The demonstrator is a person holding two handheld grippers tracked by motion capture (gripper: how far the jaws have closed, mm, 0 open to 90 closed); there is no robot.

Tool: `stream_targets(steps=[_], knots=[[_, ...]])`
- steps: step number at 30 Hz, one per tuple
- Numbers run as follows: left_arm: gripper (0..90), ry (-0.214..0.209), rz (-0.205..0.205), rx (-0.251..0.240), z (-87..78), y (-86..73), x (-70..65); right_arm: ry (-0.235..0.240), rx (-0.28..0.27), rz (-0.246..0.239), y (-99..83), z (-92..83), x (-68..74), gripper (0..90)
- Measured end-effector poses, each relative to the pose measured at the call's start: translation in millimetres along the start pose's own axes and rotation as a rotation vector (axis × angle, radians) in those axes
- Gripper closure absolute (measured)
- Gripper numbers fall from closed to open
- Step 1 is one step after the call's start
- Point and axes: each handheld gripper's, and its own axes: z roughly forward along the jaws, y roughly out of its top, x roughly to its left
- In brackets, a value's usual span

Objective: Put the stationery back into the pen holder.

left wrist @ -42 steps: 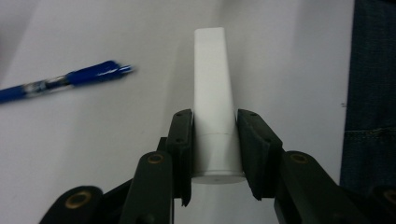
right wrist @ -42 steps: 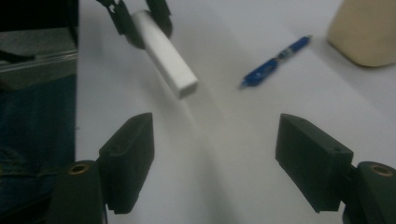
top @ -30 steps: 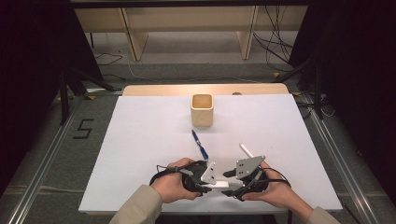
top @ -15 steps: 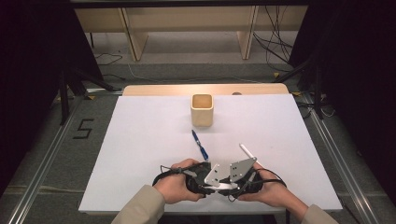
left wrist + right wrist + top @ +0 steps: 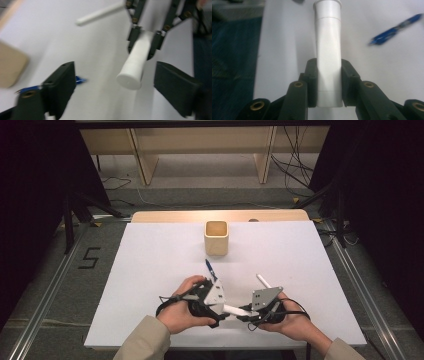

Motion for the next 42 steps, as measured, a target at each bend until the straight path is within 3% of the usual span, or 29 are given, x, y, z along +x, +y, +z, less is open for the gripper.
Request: stream_targets(steps=[1, 4, 5, 6, 7, 8, 11, 14, 20, 27, 36, 42], knots=[[16.5, 0.025, -0.039, -0.044, -4.5, -3.7, 4.7, 0.000, 0.000, 0.000, 0.0, 0.0, 0.0, 71.6], [16.6, 0.089, -0.158, -0.120, -11.2, -16.6, 15.4, -0.089, -0.100, 0.055, -2.4, -7.6, -7.7, 71.5], [17.3, 0.112, -0.183, -0.130, -11.0, -20.9, 17.5, -0.145, -0.174, 0.114, -4.0, -12.0, -11.4, 71.6], [17.3, 0.134, -0.221, -0.139, -10.2, -24.8, 19.0, -0.145, -0.174, 0.114, -4.0, -12.0, -11.4, 71.6], [20.5, 0.143, -0.257, -0.154, -8.5, -28.1, 20.0, -0.205, -0.255, 0.151, -5.4, -14.6, -14.3, 71.5], [20.5, 0.146, -0.293, -0.167, -6.7, -30.9, 20.6, -0.205, -0.255, 0.151, -5.4, -14.6, -14.3, 71.5], [27.2, 0.144, -0.364, -0.208, 0.4, -33.9, 19.8, -0.250, -0.364, 0.196, -7.5, -14.6, -16.0, 71.5], [34.3, 0.112, -0.427, -0.256, 7.3, -31.1, 16.4, -0.261, -0.399, 0.230, -7.3, -11.6, -16.8, 71.5], [39.0, 0.043, -0.514, -0.343, 15.8, -22.0, 11.5, -0.252, -0.429, 0.241, -4.8, -6.7, -16.0, 71.5], [44.8, 0.020, -0.590, -0.406, 18.4, -20.3, 14.1, -0.238, -0.422, 0.221, -1.9, -0.1, -12.7, 71.5], [50.0, -0.017, -0.660, -0.465, 20.7, -21.3, 14.9, -0.227, -0.412, 0.205, 0.8, 6.9, -9.3, 71.5], [51.7, -0.023, -0.684, -0.483, 22.9, -20.4, 14.2, -0.229, -0.413, 0.202, 1.8, 8.3, -8.3, 71.5]])
